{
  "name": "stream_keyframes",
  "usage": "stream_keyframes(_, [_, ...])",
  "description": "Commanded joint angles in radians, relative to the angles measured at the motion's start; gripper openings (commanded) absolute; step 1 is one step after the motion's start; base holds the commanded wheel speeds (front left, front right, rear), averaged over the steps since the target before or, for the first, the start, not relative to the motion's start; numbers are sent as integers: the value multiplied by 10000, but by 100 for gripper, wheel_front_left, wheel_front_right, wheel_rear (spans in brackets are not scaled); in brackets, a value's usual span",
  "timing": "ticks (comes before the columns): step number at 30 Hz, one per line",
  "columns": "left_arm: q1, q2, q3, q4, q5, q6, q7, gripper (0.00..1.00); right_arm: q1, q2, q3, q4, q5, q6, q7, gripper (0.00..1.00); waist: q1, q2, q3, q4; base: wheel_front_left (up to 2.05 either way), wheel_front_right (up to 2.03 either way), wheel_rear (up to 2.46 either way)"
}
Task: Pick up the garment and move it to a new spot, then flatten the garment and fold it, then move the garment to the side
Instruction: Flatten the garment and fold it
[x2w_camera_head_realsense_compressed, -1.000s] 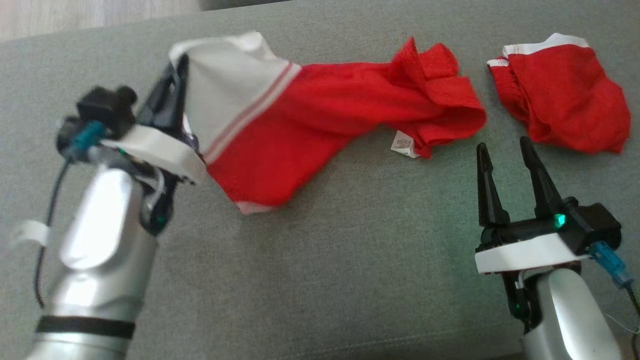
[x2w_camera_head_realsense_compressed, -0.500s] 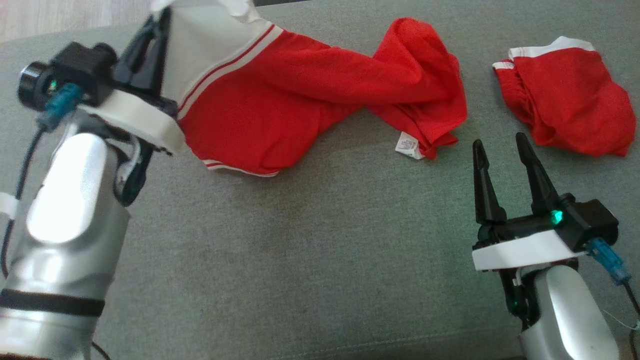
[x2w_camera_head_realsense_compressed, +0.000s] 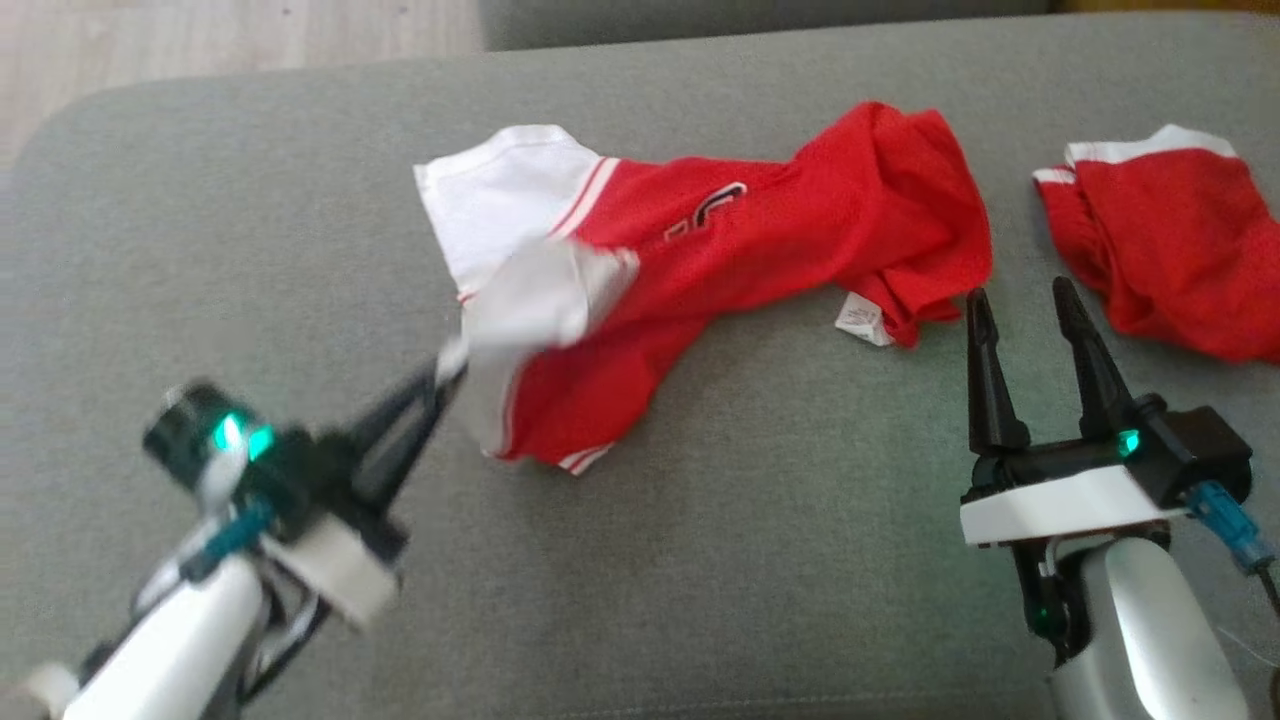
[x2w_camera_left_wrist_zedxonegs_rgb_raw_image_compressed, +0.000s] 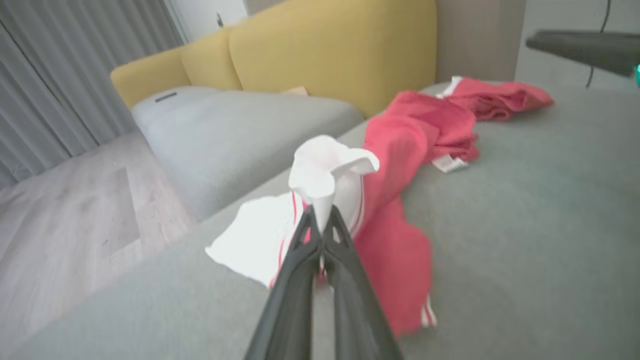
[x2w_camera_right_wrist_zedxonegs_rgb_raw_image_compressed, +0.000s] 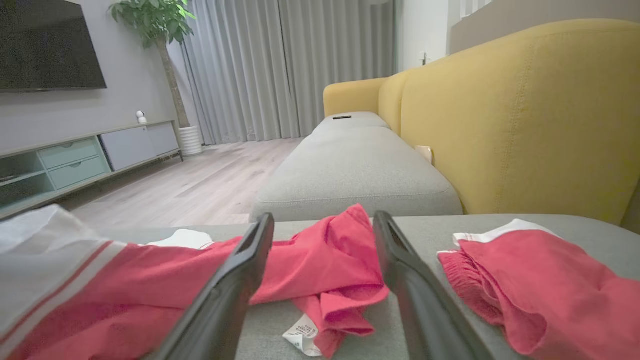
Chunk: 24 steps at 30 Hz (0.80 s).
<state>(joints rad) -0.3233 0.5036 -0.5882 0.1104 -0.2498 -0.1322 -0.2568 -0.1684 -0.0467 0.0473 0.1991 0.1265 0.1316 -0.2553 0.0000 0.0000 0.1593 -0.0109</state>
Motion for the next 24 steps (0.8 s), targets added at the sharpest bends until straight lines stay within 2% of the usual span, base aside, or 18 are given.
stream_keyframes(1, [-175,648,251,-378,-104,17,-49,0,-11,-35,233,-263,16,-9,-65,100,0,0,-183,193,0,0,0])
stream_keyframes(4, [317,1280,-483,-344,79,16,-49,0,17,-35,268,-220,23,-9,-65,100,0,0,-308,318,0,0,0])
stream_keyframes(7, [507,1599,-1045,41,216,16,-49,0,65,-35,253,-159,23,-9,-65,100,0,0,-423,438,0,0,0])
stream_keyframes(10, [586,1589,-1355,637,270,16,-49,0,108,-35,309,-84,31,-9,-65,100,0,0,-517,477,0,0,0])
stream_keyframes(13, [693,1272,-1586,1065,-15,16,-49,0,130,-35,342,-58,44,-9,-65,100,0,0,-585,497,0,0,0])
stream_keyframes(14, [688,1188,-1662,1208,-73,16,-49,44,142,-35,334,-60,42,-9,-65,100,0,0,-603,507,0,0,0])
stream_keyframes(15, [677,1094,-1653,1389,-167,16,-49,100,155,-35,329,-65,29,-9,-65,100,0,0,-617,512,0,0,0])
stream_keyframes(17, [609,878,-1481,1678,-360,52,-49,100,184,-35,334,-73,-6,-9,-65,100,0,0,-644,506,0,0,0])
stream_keyframes(19, [545,571,-1009,1726,-702,289,-49,100,204,-35,335,-86,-33,-9,-65,100,0,0,-680,492,0,0,0])
stream_keyframes(24, [611,-352,934,866,-1670,1071,-49,100,245,-35,358,-126,-50,-9,-65,100,0,0,-738,413,0,0,0])
